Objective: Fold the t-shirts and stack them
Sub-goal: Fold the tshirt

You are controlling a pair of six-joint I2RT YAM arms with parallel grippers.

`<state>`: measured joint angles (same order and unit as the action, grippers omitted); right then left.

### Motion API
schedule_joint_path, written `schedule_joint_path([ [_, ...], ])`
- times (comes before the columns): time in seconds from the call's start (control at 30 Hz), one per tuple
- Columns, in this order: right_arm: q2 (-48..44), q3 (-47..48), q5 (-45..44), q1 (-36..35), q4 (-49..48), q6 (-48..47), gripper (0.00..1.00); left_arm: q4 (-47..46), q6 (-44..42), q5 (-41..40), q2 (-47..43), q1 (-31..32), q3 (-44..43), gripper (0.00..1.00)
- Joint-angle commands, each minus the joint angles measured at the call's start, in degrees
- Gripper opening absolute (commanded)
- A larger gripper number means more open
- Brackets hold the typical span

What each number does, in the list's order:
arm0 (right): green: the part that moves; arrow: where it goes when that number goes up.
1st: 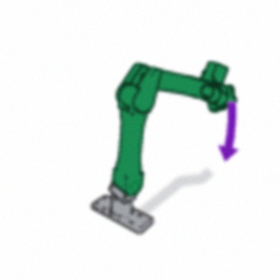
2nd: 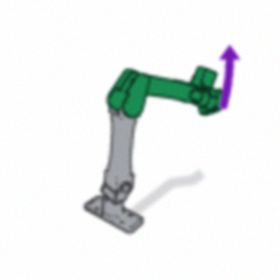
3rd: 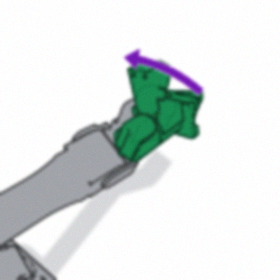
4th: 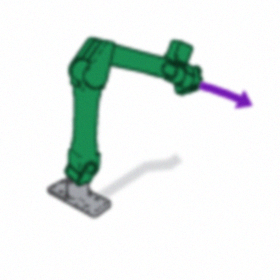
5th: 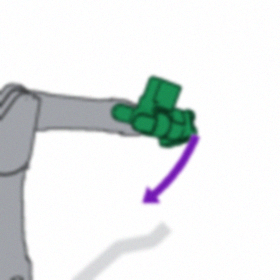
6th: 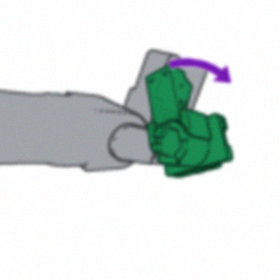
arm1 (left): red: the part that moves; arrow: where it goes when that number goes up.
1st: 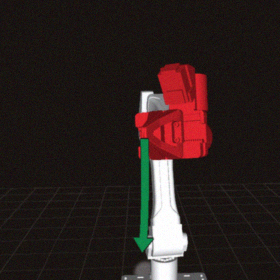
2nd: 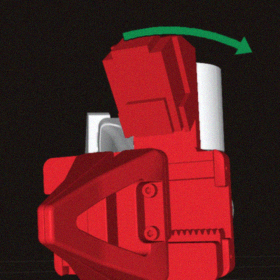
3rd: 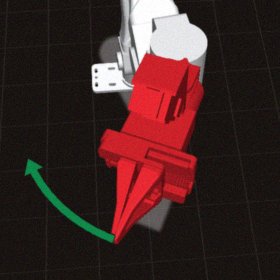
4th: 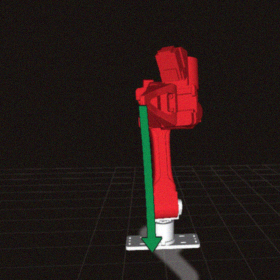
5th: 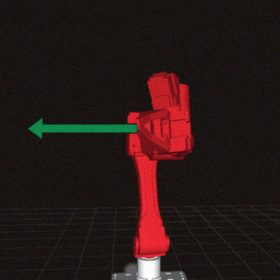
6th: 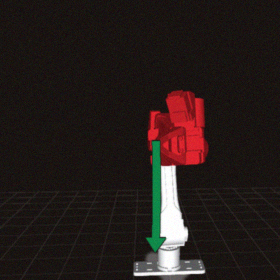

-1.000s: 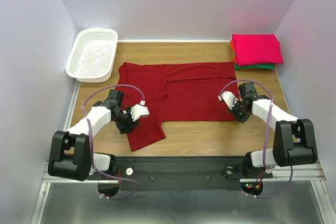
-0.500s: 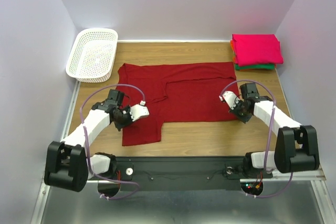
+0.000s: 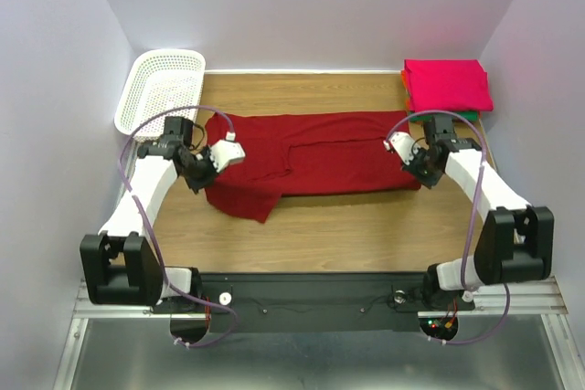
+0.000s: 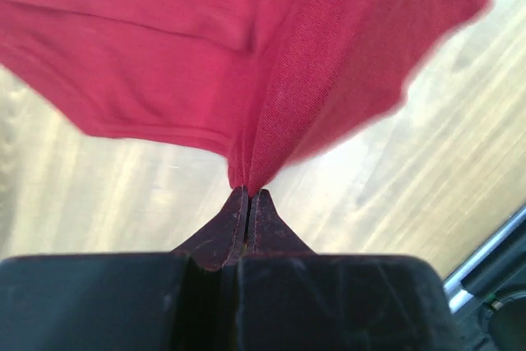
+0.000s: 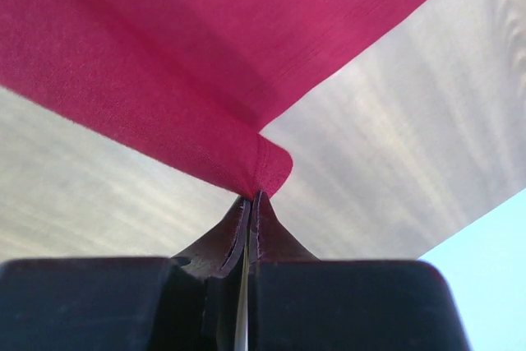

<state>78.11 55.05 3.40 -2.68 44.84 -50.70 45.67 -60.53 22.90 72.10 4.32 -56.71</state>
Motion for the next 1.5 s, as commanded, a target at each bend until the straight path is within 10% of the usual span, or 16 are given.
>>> schedule_joint_path([
  [0.0,5.46,6.73,0.47,0.74,0.95,-2.48,0.01,1.79,-0.99,3.38,4.88,-1.33,-8.49,0.0],
  [0.97,41.86,41.28,-1.11,2.24,0.78,-6.08,0.02,-1.46,2.43,1.54,42.33,-2.47,-42.34,0.0],
  [1.13,41.69,44.0,-1.2,2.41,0.69,-1.52,0.5,-4.97,7.52,0.48,44.1,-2.91,-43.84,0.44],
  [1.47,32.72,35.32,6.53,6.28,3.67,14.55,0.51,-7.08,9.2,4.26,31.1,-10.03,-26.64,0.57],
])
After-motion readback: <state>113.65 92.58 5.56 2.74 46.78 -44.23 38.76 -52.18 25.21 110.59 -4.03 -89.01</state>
